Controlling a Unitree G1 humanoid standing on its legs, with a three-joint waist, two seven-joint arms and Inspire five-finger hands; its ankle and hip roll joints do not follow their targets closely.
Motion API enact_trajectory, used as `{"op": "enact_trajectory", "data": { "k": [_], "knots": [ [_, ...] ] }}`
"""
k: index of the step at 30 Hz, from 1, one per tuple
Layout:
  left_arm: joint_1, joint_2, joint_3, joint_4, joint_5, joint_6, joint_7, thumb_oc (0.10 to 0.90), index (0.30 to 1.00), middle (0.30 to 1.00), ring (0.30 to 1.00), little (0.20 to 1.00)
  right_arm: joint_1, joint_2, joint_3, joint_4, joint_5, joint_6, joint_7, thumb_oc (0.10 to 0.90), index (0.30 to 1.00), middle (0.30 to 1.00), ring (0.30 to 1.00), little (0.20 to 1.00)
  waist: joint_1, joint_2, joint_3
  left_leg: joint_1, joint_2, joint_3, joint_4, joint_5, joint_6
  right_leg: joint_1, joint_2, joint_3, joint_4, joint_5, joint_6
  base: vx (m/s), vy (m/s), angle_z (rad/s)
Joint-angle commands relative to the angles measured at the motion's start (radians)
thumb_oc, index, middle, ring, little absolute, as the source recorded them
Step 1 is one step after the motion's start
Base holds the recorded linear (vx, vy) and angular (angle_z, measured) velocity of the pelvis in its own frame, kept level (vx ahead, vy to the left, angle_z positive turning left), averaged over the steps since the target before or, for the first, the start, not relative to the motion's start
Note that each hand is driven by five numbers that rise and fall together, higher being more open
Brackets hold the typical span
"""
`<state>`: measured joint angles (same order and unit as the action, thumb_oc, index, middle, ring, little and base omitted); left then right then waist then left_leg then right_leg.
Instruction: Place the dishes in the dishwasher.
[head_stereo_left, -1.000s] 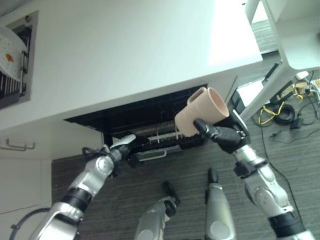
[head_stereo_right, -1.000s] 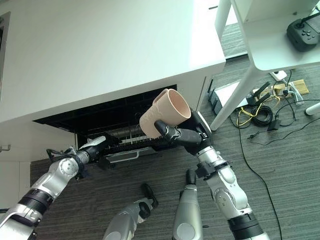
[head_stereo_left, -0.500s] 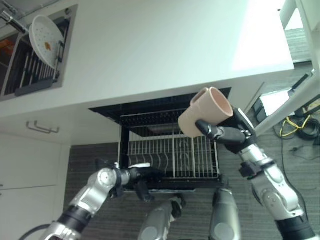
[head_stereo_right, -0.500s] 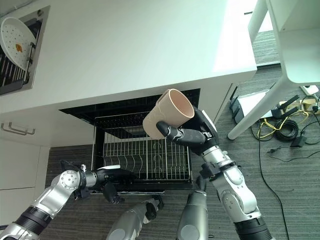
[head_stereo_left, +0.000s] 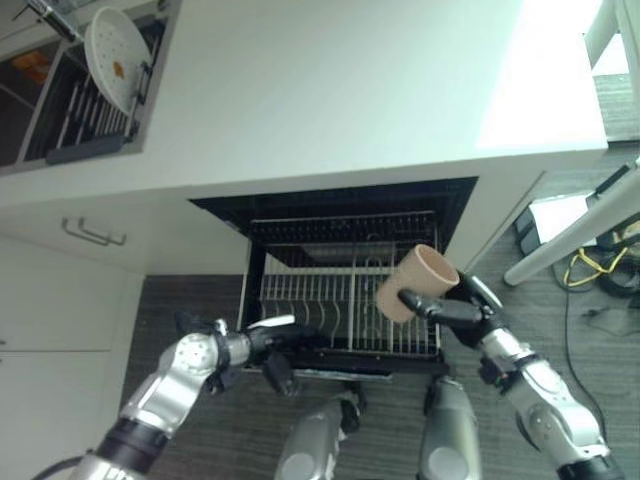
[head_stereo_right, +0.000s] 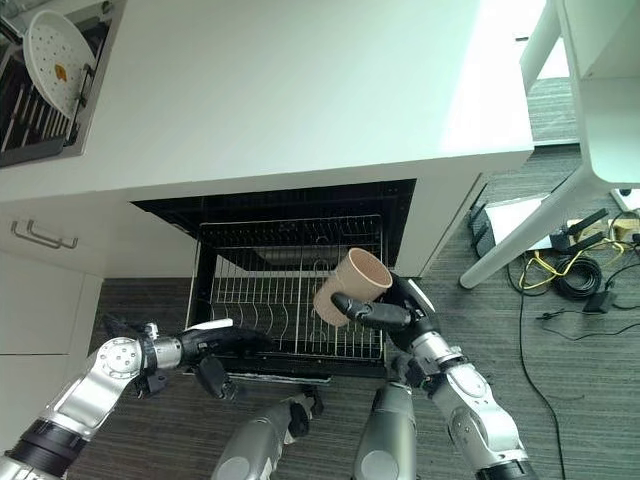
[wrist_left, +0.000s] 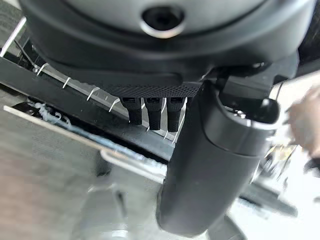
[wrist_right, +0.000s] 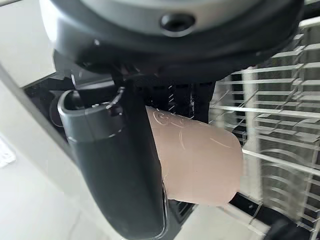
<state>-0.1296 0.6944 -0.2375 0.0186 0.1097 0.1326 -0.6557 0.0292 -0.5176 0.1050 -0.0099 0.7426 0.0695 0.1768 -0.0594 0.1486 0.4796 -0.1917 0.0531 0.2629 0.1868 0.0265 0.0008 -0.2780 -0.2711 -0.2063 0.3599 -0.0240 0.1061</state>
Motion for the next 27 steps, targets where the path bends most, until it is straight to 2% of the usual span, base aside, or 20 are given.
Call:
{"op": "enact_trajectory", "data": {
  "k": [1,3,10,16,20,27],
  "knots": [
    [-0.013,0.093,0.080,-0.086,-0.073,-0.114,0.130,0.800,0.900,0.900,0.900,0.900,-0.081,0.064,0.003,-0.057,-0.062,-0.122,0.072,0.400,0.300,0.300,0.300,0.300,0.030,-0.055,-0.063,-0.009,0.020,-0.017,0.113,-0.158,-0.010,0.062,-0.005,-0.020,-0.060,-0.031,0.096,-0.02,-0.029,0.06],
    [-0.027,0.101,0.092,-0.108,-0.032,-0.133,0.119,0.800,0.900,0.900,0.900,0.900,-0.124,0.053,0.009,0.008,-0.093,-0.151,0.055,0.400,0.300,0.300,0.300,0.300,0.059,-0.058,-0.062,-0.006,0.016,-0.033,0.113,-0.157,-0.012,0.080,-0.009,-0.040,-0.060,-0.036,0.096,-0.01,-0.055,0.18],
    [-0.101,0.134,0.044,-0.106,0.013,-0.144,0.084,0.800,0.900,0.900,0.900,0.900,-0.269,0.012,0.061,0.139,-0.182,-0.204,0.021,0.400,0.300,0.300,0.300,0.300,0.110,-0.047,-0.059,-0.007,0.009,-0.055,0.113,-0.148,-0.015,0.104,-0.019,-0.075,-0.060,-0.036,0.090,0.01,-0.022,0.18],
    [-0.175,0.170,-0.007,-0.080,0.006,-0.142,0.048,0.800,0.900,0.900,0.900,0.900,-0.390,-0.015,0.088,0.241,-0.194,-0.197,0.010,0.400,0.300,0.300,0.300,0.300,0.146,-0.040,-0.052,-0.006,-0.004,-0.073,0.113,-0.140,-0.011,0.118,-0.027,-0.099,-0.060,-0.025,0.088,0.00,-0.011,0.24],
    [-0.202,0.177,-0.022,-0.066,-0.016,-0.137,0.034,0.800,0.900,0.900,0.900,0.900,-0.446,-0.014,0.101,0.327,-0.234,-0.180,-0.044,0.400,0.300,0.300,0.300,0.300,0.164,-0.032,-0.044,-0.001,-0.010,-0.078,0.113,-0.142,-0.011,0.129,-0.035,-0.109,-0.060,-0.026,0.090,0.01,0.042,0.16],
    [-0.206,0.194,-0.011,-0.077,-0.022,-0.139,0.022,0.800,0.900,0.900,0.900,0.900,-0.459,-0.026,0.051,0.455,-0.275,-0.223,-0.089,0.400,0.300,0.300,0.300,0.300,0.179,-0.020,-0.008,-0.024,-0.015,-0.084,0.113,-0.137,-0.007,0.116,-0.040,-0.120,-0.060,-0.015,0.098,-0.04,0.015,0.10]
  ]
}}
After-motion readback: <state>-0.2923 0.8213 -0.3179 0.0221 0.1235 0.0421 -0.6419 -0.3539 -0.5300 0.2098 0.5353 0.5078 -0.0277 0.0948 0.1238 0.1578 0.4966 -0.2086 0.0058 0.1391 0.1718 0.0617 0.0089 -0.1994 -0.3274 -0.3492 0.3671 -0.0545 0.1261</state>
